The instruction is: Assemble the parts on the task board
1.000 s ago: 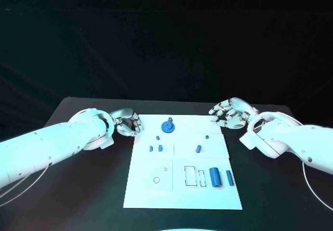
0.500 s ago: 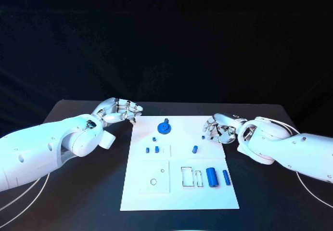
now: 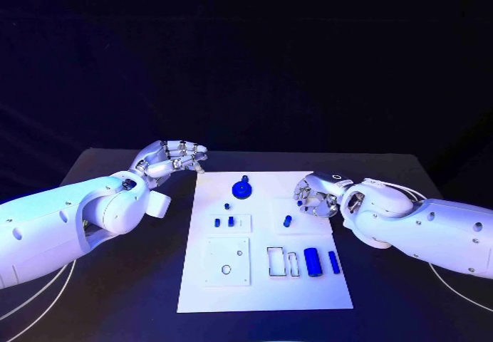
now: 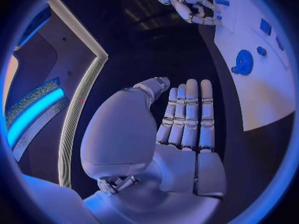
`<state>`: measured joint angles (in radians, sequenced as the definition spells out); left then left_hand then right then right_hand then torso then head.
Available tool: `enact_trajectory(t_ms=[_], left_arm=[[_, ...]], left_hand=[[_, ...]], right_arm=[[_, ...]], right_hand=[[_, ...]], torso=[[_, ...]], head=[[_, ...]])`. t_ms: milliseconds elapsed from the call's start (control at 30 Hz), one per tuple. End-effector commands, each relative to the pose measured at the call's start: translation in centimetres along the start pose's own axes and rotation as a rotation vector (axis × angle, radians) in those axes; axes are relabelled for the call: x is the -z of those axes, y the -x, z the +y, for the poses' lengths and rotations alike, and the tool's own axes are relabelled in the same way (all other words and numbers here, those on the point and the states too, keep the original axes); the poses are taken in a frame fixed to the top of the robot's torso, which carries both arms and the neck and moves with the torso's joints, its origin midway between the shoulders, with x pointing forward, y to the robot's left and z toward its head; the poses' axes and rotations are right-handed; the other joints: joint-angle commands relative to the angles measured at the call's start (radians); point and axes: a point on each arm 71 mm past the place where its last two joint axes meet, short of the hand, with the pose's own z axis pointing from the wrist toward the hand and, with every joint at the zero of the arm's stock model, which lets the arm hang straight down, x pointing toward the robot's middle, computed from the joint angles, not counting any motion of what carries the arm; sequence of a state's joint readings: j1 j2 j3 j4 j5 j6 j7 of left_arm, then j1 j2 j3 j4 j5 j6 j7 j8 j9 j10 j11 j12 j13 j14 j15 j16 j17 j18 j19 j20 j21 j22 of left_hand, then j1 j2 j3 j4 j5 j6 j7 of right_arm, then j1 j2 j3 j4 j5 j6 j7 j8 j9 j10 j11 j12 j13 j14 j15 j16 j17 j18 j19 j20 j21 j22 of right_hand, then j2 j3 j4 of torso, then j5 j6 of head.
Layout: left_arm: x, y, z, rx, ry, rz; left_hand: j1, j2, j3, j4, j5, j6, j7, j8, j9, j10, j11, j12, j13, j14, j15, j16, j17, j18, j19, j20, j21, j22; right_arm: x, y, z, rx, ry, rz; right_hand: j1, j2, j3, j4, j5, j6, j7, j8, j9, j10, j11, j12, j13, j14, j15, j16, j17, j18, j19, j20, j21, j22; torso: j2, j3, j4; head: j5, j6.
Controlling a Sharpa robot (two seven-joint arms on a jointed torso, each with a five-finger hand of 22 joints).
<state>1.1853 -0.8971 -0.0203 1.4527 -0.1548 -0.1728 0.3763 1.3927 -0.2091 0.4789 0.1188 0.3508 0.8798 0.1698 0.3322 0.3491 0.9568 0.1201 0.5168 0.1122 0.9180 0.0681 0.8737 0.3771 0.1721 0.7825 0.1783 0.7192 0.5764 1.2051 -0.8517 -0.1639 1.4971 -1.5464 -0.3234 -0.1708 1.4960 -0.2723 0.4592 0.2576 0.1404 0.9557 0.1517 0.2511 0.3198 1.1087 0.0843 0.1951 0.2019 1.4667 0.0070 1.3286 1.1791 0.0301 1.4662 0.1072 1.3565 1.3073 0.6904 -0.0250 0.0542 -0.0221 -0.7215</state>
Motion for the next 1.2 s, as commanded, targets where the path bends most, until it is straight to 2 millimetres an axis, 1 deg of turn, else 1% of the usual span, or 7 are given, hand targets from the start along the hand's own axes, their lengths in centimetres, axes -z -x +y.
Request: enact_trajectory(t_ms=[33, 167, 300, 533, 600, 667, 1200], left_arm=[[0.00, 0.02, -0.25, 0.032, -0.026, -0.019], [0.00, 0.04, -0.23, 0.031, -0.024, -0.023], [-0.02, 0.00, -0.21, 0.031, -0.022, -0.025], [-0.02, -0.03, -0.19, 0.029, -0.017, -0.030], [-0.02, -0.03, -0.18, 0.028, -0.015, -0.031], [-0.02, -0.04, -0.16, 0.026, -0.013, -0.032], [-0.06, 0.02, -0.24, 0.014, -0.022, -0.065]], left_hand=[[0.008, -0.004, -0.002, 0.002, -0.004, 0.007, 0.004, -0.003, -0.002, 0.009, -0.001, -0.007, -0.002, 0.001, 0.000, -0.006, -0.002, 0.009, 0.005, 0.004, -0.006, -0.002], [0.011, -0.003, -0.002, 0.001, -0.004, 0.005, 0.006, -0.005, -0.002, 0.010, 0.000, -0.009, -0.003, 0.003, 0.000, -0.008, -0.003, 0.009, 0.007, 0.004, -0.008, -0.003], [0.013, -0.002, -0.002, 0.000, -0.004, 0.004, 0.008, -0.006, -0.003, 0.012, 0.000, -0.011, -0.004, 0.004, 0.000, -0.010, -0.003, 0.009, 0.009, 0.004, -0.009, -0.004], [0.014, -0.002, -0.002, -0.001, -0.003, 0.004, 0.008, -0.007, -0.003, 0.013, 0.000, -0.012, -0.004, 0.005, 0.000, -0.011, -0.004, 0.009, 0.010, 0.004, -0.010, -0.005], [0.017, -0.001, -0.002, -0.002, -0.003, 0.003, 0.009, -0.008, -0.004, 0.014, 0.001, -0.013, -0.005, 0.007, 0.000, -0.012, -0.004, 0.009, 0.012, 0.003, -0.010, -0.005], [0.025, 0.002, -0.017, -0.009, -0.005, -0.001, 0.011, -0.014, -0.007, 0.011, 0.001, -0.026, -0.011, 0.070, -0.008, 0.043, 0.023, 0.012, 0.057, -0.007, 0.019, 0.011], [0.036, 0.005, -0.030, -0.016, -0.002, -0.018, 0.022, -0.019, -0.011, -0.053, 0.018, -0.051, -0.023, 0.034, 0.004, 0.067, 0.044, 0.006, 0.042, -0.008, 0.034, 0.032]], right_arm=[[-0.04, -0.39, 0.42, 0.038, 0.004, 0.001], [-0.16, -0.58, 0.64, 0.038, 0.005, 0.009], [-0.31, -0.80, 0.73, 0.051, -0.002, 0.026], [-0.41, -1.22, 0.77, 0.096, -0.023, 0.048], [-0.40, -1.27, 0.76, 0.104, -0.028, 0.049], [-0.39, -1.28, 0.75, 0.109, -0.032, 0.044], [-0.47, -1.15, 1.22, 0.126, -0.028, 0.011]], right_hand=[[-0.009, 0.006, 0.011, -0.004, -0.005, 0.009, -0.001, 0.000, 0.002, 0.015, 0.000, -0.004, -0.009, 0.026, -0.002, 0.003, 0.001, 0.012, 0.031, -0.009, 0.005, 0.206], [-0.010, 0.015, 0.027, -0.012, -0.007, 0.023, -0.004, 0.004, 0.005, 0.034, -0.003, -0.006, -0.017, 0.027, -0.004, 0.005, 0.002, 0.011, 0.034, -0.010, 0.012, 0.208], [-0.008, 0.034, 0.068, -0.033, -0.048, 0.045, -0.009, 0.011, 0.011, 0.060, -0.008, -0.015, -0.033, 0.031, -0.009, 0.015, 0.013, 0.007, 0.043, -0.013, 0.033, 0.214], [-0.010, 0.066, 0.140, -0.105, -0.075, 0.098, -0.023, 0.037, 0.030, 0.130, -0.027, -0.028, -0.045, 0.024, -0.028, -0.010, -0.041, -0.004, 0.062, -0.022, 0.087, 0.229], [-0.014, 0.068, 0.148, -0.116, -0.080, 0.102, -0.023, 0.038, 0.033, 0.137, -0.028, -0.033, -0.046, 0.025, -0.029, -0.012, -0.046, -0.005, 0.064, -0.024, 0.091, 0.230], [-0.021, 0.069, 0.156, -0.128, -0.080, 0.105, -0.023, 0.040, 0.035, 0.144, -0.029, -0.039, -0.048, 0.025, -0.030, -0.012, -0.048, -0.005, 0.064, -0.025, 0.093, 0.231], [-0.053, 0.079, 0.207, -0.188, -0.079, 0.109, -0.022, 0.041, 0.046, 0.166, -0.029, -0.067, -0.055, 0.024, -0.030, -0.014, -0.064, -0.001, 0.058, -0.026, 0.075, 0.225]], torso=[[0.000, 0.0006, -0.0001], [0.000, 0.0004, -0.0007], [0.000, 0.0003, -0.0007], [0.000, 0.0006, -0.0004], [0.000, 0.0006, -0.0006], [0.000, 0.0005, -0.0011], [0.000, 0.0007, -0.0009]], head=[[0.002, -0.001], [0.004, 0.003], [0.004, -0.003], [0.005, -0.007], [0.005, -0.007], [0.004, -0.010], [0.004, -0.015]])
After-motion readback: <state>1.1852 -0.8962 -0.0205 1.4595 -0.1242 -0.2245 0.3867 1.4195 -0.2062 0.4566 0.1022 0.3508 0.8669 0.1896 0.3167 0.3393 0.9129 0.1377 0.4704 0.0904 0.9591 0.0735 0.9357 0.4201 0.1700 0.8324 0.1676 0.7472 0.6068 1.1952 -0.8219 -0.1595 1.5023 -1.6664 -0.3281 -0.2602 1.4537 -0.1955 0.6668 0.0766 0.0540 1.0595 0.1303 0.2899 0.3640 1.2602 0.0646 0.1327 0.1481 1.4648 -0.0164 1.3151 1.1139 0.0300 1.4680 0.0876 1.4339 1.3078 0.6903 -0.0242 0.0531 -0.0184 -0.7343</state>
